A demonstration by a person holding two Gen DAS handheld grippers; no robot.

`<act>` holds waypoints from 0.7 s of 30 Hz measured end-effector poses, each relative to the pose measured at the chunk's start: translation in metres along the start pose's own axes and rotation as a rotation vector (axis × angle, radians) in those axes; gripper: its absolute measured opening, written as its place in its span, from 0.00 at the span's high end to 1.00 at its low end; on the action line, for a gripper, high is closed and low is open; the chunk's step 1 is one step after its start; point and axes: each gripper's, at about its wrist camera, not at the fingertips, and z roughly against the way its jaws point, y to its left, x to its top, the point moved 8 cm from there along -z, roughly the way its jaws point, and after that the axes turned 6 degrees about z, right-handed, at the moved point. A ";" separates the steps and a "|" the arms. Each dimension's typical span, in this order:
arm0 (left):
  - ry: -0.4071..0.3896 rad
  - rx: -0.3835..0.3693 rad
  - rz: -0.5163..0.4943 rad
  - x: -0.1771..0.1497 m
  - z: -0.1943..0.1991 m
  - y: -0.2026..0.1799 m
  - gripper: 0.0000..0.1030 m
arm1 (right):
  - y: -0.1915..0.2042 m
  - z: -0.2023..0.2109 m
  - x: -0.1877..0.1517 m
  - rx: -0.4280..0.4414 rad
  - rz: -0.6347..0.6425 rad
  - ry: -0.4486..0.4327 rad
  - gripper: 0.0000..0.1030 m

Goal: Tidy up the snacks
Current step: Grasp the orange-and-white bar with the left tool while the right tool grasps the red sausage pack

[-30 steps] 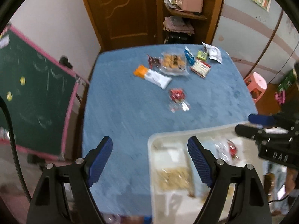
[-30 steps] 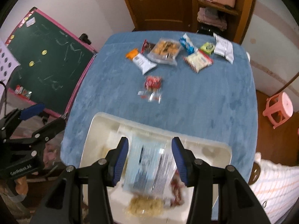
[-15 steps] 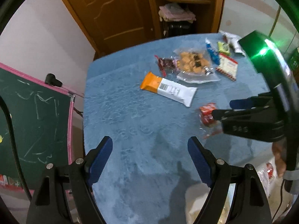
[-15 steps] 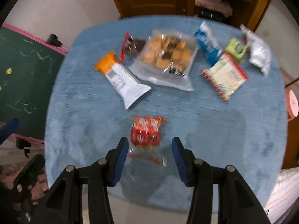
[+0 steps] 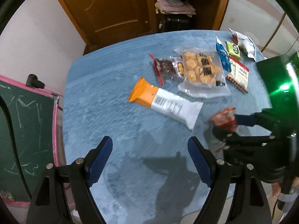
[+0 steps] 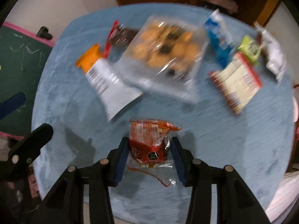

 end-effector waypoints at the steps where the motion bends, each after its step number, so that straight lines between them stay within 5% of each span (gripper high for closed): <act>1: 0.003 -0.007 0.007 0.005 -0.004 -0.003 0.21 | -0.005 0.003 0.003 -0.003 -0.009 -0.009 0.56; 13: 0.116 -0.123 0.240 0.039 -0.067 -0.015 0.21 | -0.047 0.022 0.012 -0.029 -0.135 -0.116 0.56; 21: 0.190 -0.075 0.455 0.046 -0.114 -0.002 0.20 | -0.042 0.024 0.009 -0.008 -0.156 -0.122 0.56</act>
